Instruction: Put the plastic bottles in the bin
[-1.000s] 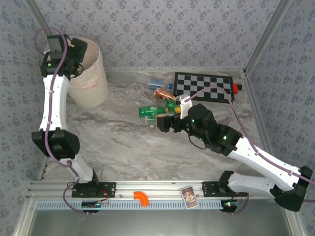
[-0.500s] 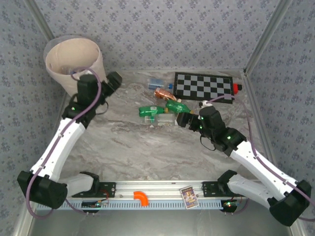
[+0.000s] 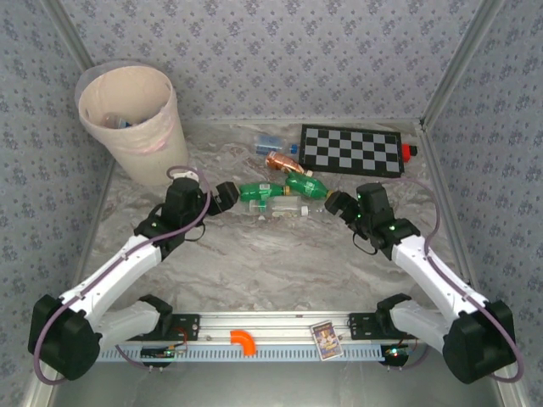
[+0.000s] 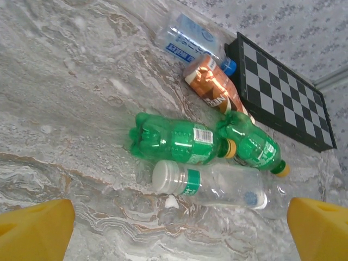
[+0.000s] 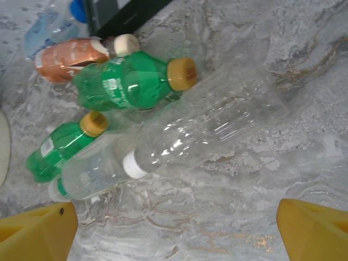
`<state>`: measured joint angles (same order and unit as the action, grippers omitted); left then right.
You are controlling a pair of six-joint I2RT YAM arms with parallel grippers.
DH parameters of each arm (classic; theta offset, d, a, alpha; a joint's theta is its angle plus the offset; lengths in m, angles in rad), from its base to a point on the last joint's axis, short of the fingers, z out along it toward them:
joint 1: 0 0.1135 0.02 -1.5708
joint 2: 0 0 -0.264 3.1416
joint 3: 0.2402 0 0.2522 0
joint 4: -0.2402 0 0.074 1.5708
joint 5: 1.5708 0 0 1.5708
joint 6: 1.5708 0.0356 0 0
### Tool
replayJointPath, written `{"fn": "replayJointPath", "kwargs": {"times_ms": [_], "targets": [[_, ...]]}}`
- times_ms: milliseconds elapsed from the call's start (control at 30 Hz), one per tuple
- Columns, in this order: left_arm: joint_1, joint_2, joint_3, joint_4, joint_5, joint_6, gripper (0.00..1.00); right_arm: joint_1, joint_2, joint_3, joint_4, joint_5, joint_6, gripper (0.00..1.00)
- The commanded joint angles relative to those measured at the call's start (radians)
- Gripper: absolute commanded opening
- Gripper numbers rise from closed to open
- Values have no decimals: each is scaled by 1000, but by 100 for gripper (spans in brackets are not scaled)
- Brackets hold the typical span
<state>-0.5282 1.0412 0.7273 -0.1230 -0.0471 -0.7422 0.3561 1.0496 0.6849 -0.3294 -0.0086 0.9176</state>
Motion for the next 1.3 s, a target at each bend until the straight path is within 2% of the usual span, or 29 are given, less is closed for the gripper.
{"fn": "replayJointPath", "kwargs": {"times_ms": [0, 167, 267, 433, 600, 900, 1067, 1167, 1267], "targets": [[-29, -14, 12, 77, 17, 95, 100, -9, 60, -2, 27, 18, 60, 95], [-49, 35, 37, 85, -6, 168, 100, -9, 163, 2, 76, 49, 120, 96], [-59, 83, 34, 118, -1, 183, 100, -15, 226, 32, 42, 64, 139, 100], [-71, 136, 79, 40, 14, 176, 100, -32, 294, 64, 56, 49, 167, 100], [-130, 52, 63, -16, -68, 188, 100, -52, 333, 56, 144, 71, 216, 100], [-211, -158, -57, -62, -150, 124, 100, -116, 436, 105, 144, 50, 260, 100], [-210, -179, -45, -114, -172, 167, 100, -120, 472, 109, 227, 50, 284, 99], [-211, -170, -15, -156, -183, 192, 100, -121, 516, 141, 219, 37, 286, 97], [-211, -170, -37, -126, -192, 181, 100, -124, 556, 167, 197, 18, 280, 93]]}}
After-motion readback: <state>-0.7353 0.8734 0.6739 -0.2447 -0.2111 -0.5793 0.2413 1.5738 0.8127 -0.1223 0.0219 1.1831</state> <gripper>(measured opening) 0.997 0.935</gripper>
